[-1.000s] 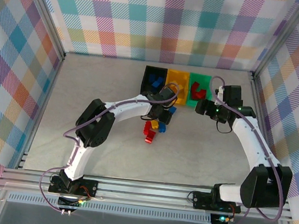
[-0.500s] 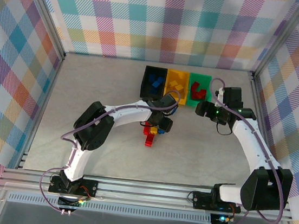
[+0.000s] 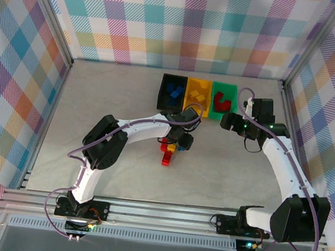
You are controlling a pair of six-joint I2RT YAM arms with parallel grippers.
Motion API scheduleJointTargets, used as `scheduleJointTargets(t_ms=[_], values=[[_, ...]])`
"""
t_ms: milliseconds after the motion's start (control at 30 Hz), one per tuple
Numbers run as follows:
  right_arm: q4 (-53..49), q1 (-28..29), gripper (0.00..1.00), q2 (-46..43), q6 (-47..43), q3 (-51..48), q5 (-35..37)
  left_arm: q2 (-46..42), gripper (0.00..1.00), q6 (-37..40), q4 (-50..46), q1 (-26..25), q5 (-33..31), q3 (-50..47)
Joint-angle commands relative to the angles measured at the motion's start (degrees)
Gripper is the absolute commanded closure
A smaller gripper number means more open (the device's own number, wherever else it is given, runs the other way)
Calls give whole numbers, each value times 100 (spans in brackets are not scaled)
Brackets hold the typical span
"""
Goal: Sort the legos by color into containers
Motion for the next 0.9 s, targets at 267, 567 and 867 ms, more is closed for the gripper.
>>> scheduleJointTargets(t_ms=[267,567,867], values=[[-108,18,14,-145,14,-83,96,258,53,-29,-123,-176,95,374],[-133,15,14,-169,-14,-50,113,382,54,-2,-246,-184,-1,466],[-152,18,14,-165,-32,-64,174,181,75,19,-272,-183,-62,542]])
